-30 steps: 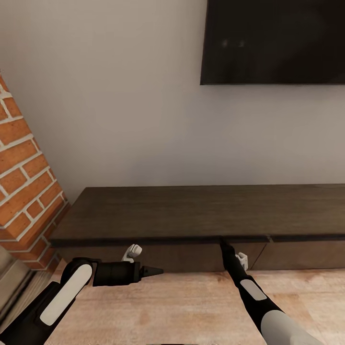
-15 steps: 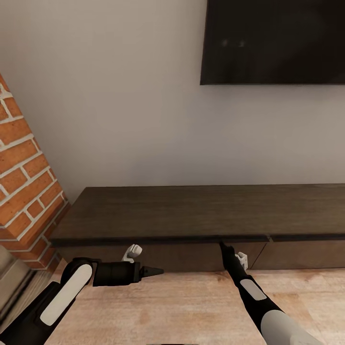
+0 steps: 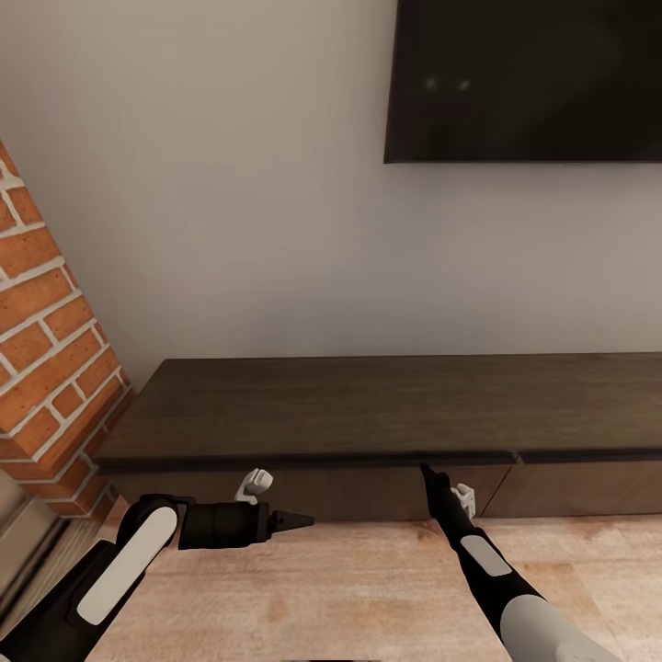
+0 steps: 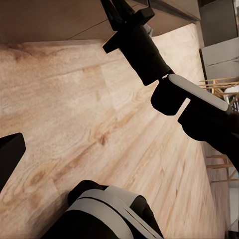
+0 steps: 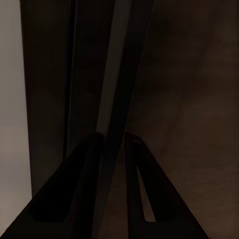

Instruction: Place each of the two pumpkins and all three candles from the living room inside a cabinet in the living room (use any cabinet), then make sure every cabinet is closed, and position the cauldron so it is next to a table in the living room.

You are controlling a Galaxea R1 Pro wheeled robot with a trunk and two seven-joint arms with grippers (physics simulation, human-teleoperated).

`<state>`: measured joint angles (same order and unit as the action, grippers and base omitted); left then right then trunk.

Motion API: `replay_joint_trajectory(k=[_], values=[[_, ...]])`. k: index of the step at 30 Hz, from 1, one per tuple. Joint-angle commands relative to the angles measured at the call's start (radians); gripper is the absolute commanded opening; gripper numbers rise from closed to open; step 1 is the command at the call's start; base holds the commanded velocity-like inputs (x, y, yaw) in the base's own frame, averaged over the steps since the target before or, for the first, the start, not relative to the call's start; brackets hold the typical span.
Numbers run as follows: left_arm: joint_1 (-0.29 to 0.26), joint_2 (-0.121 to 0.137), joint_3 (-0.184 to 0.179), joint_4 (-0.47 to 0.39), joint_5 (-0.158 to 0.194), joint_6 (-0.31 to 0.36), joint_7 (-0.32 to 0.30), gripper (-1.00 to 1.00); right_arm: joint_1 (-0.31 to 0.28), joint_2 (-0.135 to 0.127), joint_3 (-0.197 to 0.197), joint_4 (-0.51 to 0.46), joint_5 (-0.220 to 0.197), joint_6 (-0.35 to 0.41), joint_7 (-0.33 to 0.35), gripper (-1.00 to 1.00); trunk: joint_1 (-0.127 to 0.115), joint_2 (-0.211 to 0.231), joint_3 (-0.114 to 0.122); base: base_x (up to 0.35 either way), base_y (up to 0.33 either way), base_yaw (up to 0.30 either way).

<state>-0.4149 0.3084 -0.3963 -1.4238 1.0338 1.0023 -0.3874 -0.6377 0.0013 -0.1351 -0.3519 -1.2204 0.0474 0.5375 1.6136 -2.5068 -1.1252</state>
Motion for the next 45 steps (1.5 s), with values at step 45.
replay_joint_trajectory(k=[45], values=[[0.002, 0.012, -0.003, -0.027, 0.101, -0.001, -0.024, 1.0, -0.004, 0.002, -0.016, -0.002, -0.021, 0.02, 0.004, -1.0, 0.0, 0.0, 0.0, -0.061, 0.003, 0.0]])
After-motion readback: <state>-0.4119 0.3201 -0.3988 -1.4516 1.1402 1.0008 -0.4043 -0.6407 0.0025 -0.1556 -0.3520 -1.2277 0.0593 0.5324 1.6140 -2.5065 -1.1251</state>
